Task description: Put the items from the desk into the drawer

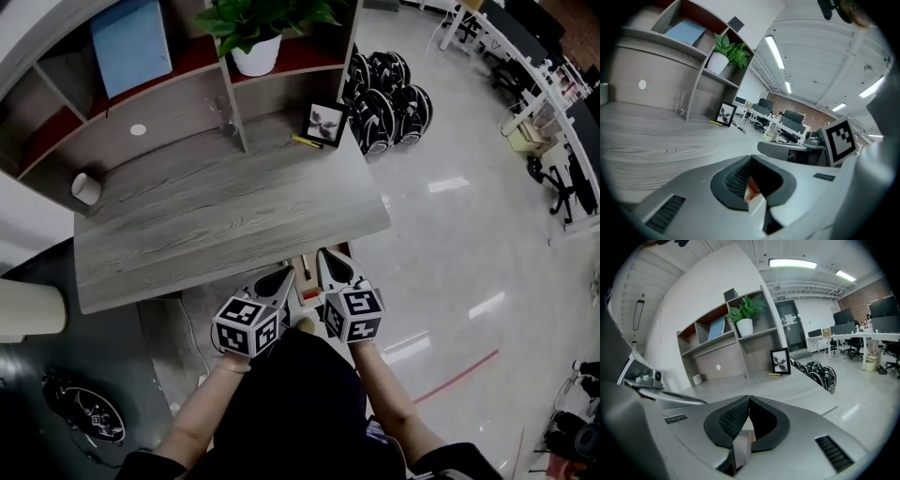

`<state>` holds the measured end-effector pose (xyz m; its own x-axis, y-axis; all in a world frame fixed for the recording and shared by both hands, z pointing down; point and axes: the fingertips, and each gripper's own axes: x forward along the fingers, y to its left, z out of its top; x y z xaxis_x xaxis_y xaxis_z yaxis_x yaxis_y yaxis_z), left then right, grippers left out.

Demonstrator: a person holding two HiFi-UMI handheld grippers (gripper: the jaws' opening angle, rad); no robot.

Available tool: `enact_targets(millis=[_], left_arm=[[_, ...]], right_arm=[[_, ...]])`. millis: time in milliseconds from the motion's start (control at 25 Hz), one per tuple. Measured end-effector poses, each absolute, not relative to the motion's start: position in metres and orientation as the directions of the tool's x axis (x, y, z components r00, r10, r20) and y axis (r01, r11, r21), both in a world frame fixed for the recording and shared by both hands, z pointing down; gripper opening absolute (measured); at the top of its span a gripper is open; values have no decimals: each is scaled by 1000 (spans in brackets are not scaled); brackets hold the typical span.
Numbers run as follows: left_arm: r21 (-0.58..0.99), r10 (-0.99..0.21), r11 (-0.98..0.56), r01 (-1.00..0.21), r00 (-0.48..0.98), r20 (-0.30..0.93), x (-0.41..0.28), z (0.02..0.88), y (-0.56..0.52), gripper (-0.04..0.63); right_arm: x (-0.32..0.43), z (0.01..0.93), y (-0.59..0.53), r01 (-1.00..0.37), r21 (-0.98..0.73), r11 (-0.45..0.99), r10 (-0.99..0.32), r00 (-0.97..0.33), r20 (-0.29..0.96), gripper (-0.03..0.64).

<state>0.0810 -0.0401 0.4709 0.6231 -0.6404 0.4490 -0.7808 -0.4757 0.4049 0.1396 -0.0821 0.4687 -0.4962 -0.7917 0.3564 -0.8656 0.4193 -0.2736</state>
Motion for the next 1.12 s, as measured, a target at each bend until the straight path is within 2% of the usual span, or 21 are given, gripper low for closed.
enact_targets(millis=[320,480,1120], left_arm=[[405,-646,-461,-790,611,457,63,472,-81,27],[403,-637,-464,-788,614,466,61,478,-98,28],[429,-596,-446,-786,618,512,35,507,-161,28]], right_arm=[[132,474,-169,-870,-125,476,-779,-484,399,-6],[130,485,-210,-872,-49,486,-777,-457,433,28],[136,546,-342,-886,23,464,-720,-361,593,75]])
